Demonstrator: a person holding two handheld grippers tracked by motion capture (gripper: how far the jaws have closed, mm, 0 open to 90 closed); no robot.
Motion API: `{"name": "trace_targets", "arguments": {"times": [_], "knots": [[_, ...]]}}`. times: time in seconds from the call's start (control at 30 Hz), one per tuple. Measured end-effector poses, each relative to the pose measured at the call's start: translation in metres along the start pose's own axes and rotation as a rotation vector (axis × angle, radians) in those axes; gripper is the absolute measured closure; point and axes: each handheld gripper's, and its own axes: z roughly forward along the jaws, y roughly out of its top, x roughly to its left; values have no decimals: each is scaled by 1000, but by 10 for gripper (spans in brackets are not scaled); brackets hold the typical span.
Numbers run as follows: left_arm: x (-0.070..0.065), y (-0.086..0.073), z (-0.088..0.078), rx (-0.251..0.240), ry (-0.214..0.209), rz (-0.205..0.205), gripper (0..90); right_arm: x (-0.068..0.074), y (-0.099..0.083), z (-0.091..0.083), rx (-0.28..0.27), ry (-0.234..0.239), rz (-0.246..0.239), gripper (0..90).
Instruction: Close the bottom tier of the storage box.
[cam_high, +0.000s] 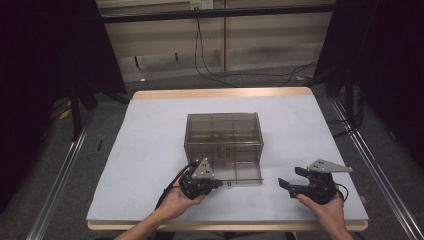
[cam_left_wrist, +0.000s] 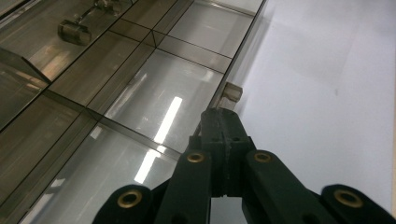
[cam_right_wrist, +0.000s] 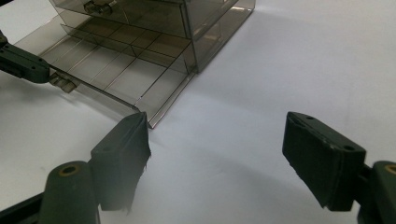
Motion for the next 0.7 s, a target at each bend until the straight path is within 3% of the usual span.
{"name": "trace_targets", "arguments": {"times": [0.07,0.47,0.7], "knots": [[1,-1,2,-27,-7,-5,900,0,0,0,-2,1,-2,230],[3,0,1,-12,6,-11,900,0,0,0,3,1,0,230],[5,1,3,-31,6,-20,900,0,0,1,2,4,-7,230]]}}
